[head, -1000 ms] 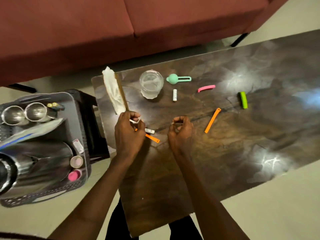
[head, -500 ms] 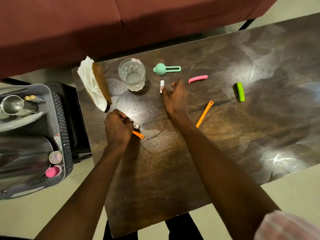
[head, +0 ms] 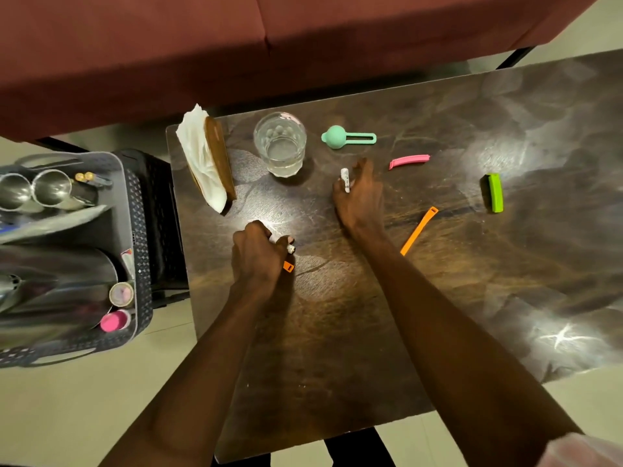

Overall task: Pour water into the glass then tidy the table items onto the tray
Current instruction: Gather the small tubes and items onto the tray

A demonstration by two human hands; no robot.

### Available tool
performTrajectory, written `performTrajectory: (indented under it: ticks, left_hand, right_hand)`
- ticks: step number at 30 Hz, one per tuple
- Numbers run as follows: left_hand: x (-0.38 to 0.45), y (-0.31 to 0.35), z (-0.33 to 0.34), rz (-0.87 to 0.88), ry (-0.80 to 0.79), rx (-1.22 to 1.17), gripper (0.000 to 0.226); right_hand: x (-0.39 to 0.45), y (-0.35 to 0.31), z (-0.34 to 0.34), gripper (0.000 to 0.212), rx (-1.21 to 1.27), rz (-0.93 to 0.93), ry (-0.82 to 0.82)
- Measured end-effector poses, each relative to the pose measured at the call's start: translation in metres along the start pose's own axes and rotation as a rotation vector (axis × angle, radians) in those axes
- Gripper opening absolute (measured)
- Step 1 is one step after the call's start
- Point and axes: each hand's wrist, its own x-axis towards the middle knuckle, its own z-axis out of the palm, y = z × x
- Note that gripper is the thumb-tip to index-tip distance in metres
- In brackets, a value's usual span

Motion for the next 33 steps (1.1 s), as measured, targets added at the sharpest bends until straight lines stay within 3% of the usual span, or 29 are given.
performTrajectory:
  ticks: [5,8,14,18,23,30,33]
  left_hand:
    - [-0.005,0.011,0.005,-0.012,-0.003,0.066,0.015]
    - [-0.012,0.018,0.000,0.078,0.047,0.092,0.017]
    - [-0.016,0.028,-0.041,0.246,0.002,-0.397,0.011]
    - [0.004,0.032,-0.099,0.353,-0.052,-0.458,0.010]
    - [0.037,0.014,-0.198,0.380,-0.093,-0.402,0.013]
    - [0.074,-0.051,-0.316,0.325,0.106,-0.251,0.022]
    - [0.088,-0.085,-0.341,0.286,0.151,-0.128,0.019]
  right_hand:
    - [-0.037,0.016,-0.003,0.029,0.216,-0.112,0.093]
    - [-0.057,0.018,-0.005,0.028,0.336,-0.102,0.116]
    - [-0.077,-0.009,-0.007,0.021,0.474,-0.082,0.117]
    - [-0.079,-0.045,-0.001,0.022,0.563,-0.095,0.077]
    - [-0.086,-0.104,0.026,0.021,0.658,-0.168,-0.001]
    - [-0.102,-0.190,0.092,0.026,0.604,-0.266,-0.221]
    - [-0.102,-0.216,0.122,0.030,0.451,-0.324,-0.318]
